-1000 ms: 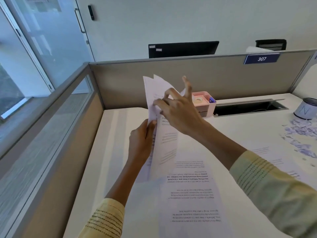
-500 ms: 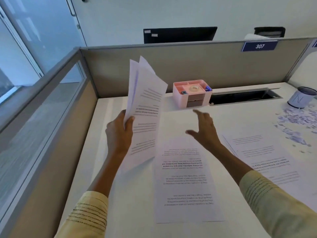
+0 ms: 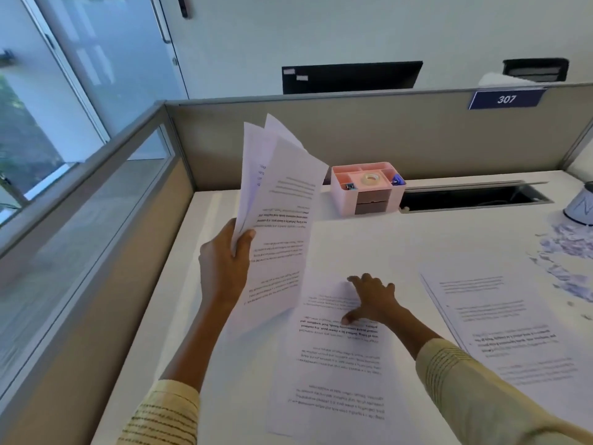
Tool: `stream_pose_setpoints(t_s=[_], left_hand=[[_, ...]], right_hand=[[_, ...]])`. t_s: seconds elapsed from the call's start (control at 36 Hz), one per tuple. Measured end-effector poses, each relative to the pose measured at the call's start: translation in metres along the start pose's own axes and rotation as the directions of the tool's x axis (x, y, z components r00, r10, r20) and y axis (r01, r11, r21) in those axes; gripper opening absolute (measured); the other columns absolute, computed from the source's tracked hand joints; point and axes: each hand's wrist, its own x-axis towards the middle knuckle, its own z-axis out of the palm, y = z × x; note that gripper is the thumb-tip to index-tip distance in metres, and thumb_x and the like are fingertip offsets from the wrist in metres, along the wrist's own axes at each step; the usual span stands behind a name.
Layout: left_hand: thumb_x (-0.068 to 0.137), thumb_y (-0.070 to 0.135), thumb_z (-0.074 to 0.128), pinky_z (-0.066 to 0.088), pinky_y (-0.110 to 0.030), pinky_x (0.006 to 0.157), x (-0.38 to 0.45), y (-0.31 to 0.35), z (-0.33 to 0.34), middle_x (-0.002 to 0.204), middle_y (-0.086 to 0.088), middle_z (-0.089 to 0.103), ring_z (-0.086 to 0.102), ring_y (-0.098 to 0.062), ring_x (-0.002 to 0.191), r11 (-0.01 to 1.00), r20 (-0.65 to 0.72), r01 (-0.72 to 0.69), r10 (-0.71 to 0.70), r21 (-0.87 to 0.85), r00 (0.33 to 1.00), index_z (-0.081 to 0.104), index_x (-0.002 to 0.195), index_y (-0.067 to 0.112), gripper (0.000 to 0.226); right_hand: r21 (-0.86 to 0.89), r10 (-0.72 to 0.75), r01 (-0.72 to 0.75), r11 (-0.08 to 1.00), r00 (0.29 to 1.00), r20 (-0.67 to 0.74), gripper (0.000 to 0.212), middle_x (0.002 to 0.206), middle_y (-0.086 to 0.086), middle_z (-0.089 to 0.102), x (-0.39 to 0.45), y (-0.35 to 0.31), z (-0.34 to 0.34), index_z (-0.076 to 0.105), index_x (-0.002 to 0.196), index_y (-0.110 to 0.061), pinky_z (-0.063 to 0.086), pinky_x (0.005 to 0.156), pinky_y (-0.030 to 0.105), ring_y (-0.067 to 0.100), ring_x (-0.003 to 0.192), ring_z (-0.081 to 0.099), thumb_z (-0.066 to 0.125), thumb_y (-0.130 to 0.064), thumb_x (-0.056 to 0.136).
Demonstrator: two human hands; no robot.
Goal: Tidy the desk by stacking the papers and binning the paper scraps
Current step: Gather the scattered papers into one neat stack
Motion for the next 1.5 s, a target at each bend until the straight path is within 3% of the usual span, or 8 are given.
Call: stream_pose_setpoints(t_s=[0.22,0.72,1.0,1.11,1.22,1.36,1.44,1.5], left_hand=[[0.095,0.018,0.056,0.041,-0.002,0.051,-0.017,0.03,0.018,0.097,-0.001,0.064,0.054,-0.002,0.06,1.0,-0.035,0.03,-0.03,-0.004,0.999,0.063,0.112,0.004,0.023],[0.094,0.015,0.058,0.034,-0.006,0.05,-0.035,0.043,0.013,0.101,-0.014,0.07,0.054,-0.014,0.066,0.986,-0.131,0.07,-0.05,0.148,0.99,0.062,0.111,-0.002,0.024],[0.094,0.013,0.058,0.037,-0.006,0.054,-0.037,0.034,0.024,0.096,-0.003,0.065,0.057,-0.015,0.072,0.988,-0.169,0.141,-0.129,0.061,0.977,0.063,0.115,0.002,0.025],[0.096,0.017,0.056,0.05,-0.031,0.07,-0.043,0.008,0.041,0.106,-0.009,0.066,0.063,-0.026,0.09,0.945,-0.24,0.282,-0.316,-0.164,0.918,0.06,0.119,0.007,0.026],[0.096,0.017,0.054,0.05,-0.041,0.086,-0.06,-0.022,0.059,0.117,-0.011,0.063,0.061,-0.029,0.103,0.812,-0.227,0.46,-0.554,-0.359,0.801,0.057,0.123,0.012,0.027],[0.098,0.017,0.05,0.05,-0.049,0.088,-0.086,-0.041,0.072,0.117,-0.006,0.06,0.06,-0.032,0.103,0.639,-0.058,0.599,-0.706,-0.483,0.706,0.051,0.118,0.027,0.022],[0.099,0.012,0.05,0.048,-0.043,0.087,-0.099,-0.042,0.082,0.118,-0.01,0.058,0.057,-0.03,0.098,0.561,0.0,0.647,-0.756,-0.516,0.655,0.051,0.131,0.01,0.032],[0.099,0.012,0.049,0.047,-0.042,0.088,-0.105,-0.043,0.09,0.12,-0.013,0.058,0.056,-0.029,0.097,0.502,0.039,0.677,-0.787,-0.539,0.615,0.05,0.133,0.006,0.035]], right_hand=[[0.036,-0.002,0.005,0.999,0.997,-0.072,0.085,0.116,0.005,0.043,-0.012,0.04,-0.001,0.053,0.112,-0.015,0.042,0.09,0.034,0.022,0.11,0.043,0.076,-0.07,0.051],[0.124,0.102,-0.101,0.987,0.995,-0.004,0.098,0.121,0.008,0.046,-0.017,0.08,-0.025,0.039,0.124,-0.018,0.041,0.097,0.045,0.029,0.115,0.049,0.086,-0.058,0.048],[0.468,0.233,-0.121,0.875,0.954,-0.189,0.032,0.083,0.006,0.059,-0.013,0.104,-0.048,0.056,0.081,-0.011,0.04,0.069,0.029,0.028,0.086,0.061,0.072,-0.039,0.079],[0.698,0.347,0.0,0.716,0.868,-0.356,0.029,0.071,0.002,0.05,-0.019,0.103,-0.09,0.05,0.081,-0.008,0.035,0.055,0.022,0.014,0.062,0.05,0.063,-0.032,0.089],[0.937,0.54,0.096,0.336,0.796,-0.275,0.03,0.097,0.013,0.059,-0.017,0.099,-0.117,0.055,0.098,-0.003,0.05,0.068,0.034,0.028,0.083,0.058,0.068,-0.027,0.085],[0.966,0.455,0.148,-0.212,0.89,-0.037,0.032,0.117,0.021,0.062,-0.02,0.082,-0.118,0.057,0.114,0.004,0.054,0.084,0.052,0.039,0.102,0.061,0.065,-0.005,0.084],[0.934,0.347,0.104,-0.342,0.938,0.022,0.031,0.111,0.017,0.06,-0.028,0.06,-0.108,0.052,0.119,0.005,0.059,0.058,0.037,0.034,0.095,0.06,0.057,0.003,0.089],[0.945,0.307,0.047,-0.323,0.95,0.058,0.034,0.114,0.017,0.059,-0.032,0.044,-0.092,0.052,0.121,0.007,0.057,0.067,0.04,0.035,0.099,0.059,0.059,0.004,0.088]])
